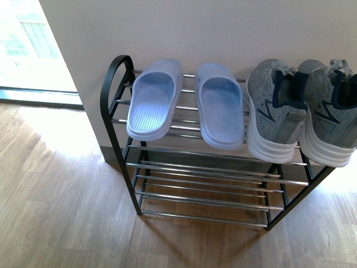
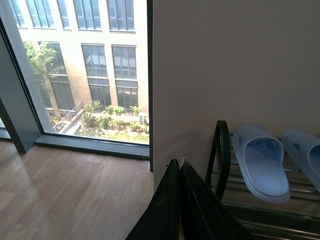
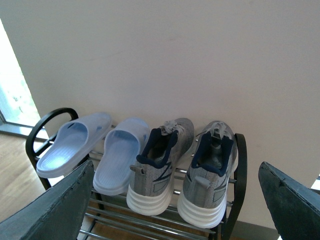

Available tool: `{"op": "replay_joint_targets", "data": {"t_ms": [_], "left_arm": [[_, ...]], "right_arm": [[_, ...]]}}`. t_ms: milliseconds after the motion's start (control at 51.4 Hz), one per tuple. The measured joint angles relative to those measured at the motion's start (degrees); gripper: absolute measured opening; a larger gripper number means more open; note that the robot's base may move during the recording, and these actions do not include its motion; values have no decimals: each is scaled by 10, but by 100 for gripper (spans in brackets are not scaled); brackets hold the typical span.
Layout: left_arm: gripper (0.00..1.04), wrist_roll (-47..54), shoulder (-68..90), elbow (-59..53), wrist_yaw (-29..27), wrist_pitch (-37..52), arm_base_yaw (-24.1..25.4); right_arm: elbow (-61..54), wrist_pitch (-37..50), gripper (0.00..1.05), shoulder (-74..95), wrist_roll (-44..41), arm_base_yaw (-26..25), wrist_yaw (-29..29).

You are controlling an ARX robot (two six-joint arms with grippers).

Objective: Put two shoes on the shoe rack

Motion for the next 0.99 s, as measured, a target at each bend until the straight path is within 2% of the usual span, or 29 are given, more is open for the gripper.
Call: {"op": "replay_joint_targets", "data": {"t_ms": [39, 136, 389, 525, 992], "left_arm": [[4, 0, 0, 0, 0, 0, 0], [20, 0, 0, 0, 0, 0, 0], [73, 0, 0, 0, 0, 0, 0], [96, 0, 0, 0, 0, 0, 0], [95, 0, 0, 0, 0, 0, 0]], "right_arm": [[0, 0, 95, 0, 0, 0, 0], [0, 0, 95, 0, 0, 0, 0], [0, 0, 95, 0, 0, 0, 0], [0, 0, 95, 0, 0, 0, 0], [0, 0, 95, 0, 0, 0, 0]]}}
